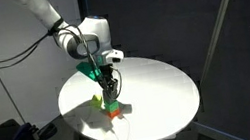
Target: Put the grey block on top of the green block
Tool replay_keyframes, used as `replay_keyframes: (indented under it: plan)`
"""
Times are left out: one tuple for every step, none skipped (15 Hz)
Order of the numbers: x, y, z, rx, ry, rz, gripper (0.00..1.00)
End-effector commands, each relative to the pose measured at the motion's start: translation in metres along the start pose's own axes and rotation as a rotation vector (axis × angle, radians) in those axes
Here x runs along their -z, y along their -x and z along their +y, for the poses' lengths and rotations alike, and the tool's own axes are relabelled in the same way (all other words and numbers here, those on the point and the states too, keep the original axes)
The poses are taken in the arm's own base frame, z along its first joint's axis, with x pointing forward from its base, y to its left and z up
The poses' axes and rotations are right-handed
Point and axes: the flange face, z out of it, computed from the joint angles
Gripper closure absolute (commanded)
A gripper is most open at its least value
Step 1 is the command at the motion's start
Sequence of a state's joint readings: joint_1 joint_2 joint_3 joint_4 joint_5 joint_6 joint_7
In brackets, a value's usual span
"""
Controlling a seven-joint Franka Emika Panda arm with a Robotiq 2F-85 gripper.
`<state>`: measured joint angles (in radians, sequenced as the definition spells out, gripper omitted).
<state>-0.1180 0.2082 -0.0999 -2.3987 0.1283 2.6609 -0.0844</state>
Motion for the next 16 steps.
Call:
replay_keyframes:
  plan:
    - [0.0042, 0.0036, 0.0037, 0.006, -0.012, 0.013, 0.70]
    - [0.0038, 0.0039, 0.0037, 0.006, -0.012, 0.012, 0.70]
    - [0.0035, 0.0041, 0.0037, 0.007, -0.012, 0.010, 0.70]
    - [0.0033, 0.0043, 0.0038, 0.007, -0.011, 0.009, 0.26]
    - [0.0031, 0.0044, 0.0039, 0.007, -0.011, 0.009, 0.19]
    - [0.0030, 0.0046, 0.0039, 0.007, -0.011, 0.008, 0.13]
    - [0.0029, 0.0046, 0.0040, 0.006, -0.011, 0.007, 0.05]
    - [0.0028, 0.0046, 0.0041, 0.006, -0.011, 0.007, 0.00]
    - [0.0026, 0.0046, 0.0042, 0.006, -0.011, 0.007, 0.00]
    - [0.0024, 0.0046, 0.0043, 0.005, -0.010, 0.006, 0.00]
    - [0.0023, 0.0045, 0.0044, 0.005, -0.010, 0.006, 0.00]
    - [0.0023, 0.0045, 0.0045, 0.005, -0.010, 0.006, 0.00]
    - [0.0026, 0.0045, 0.0045, 0.005, -0.011, 0.005, 0.00]
    - [0.0037, 0.0044, 0.0043, 0.005, -0.011, 0.006, 0.00]
    - [0.0053, 0.0044, 0.0041, 0.005, -0.012, 0.007, 0.00]
    - [0.0081, 0.0046, 0.0038, 0.004, -0.013, 0.006, 0.00]
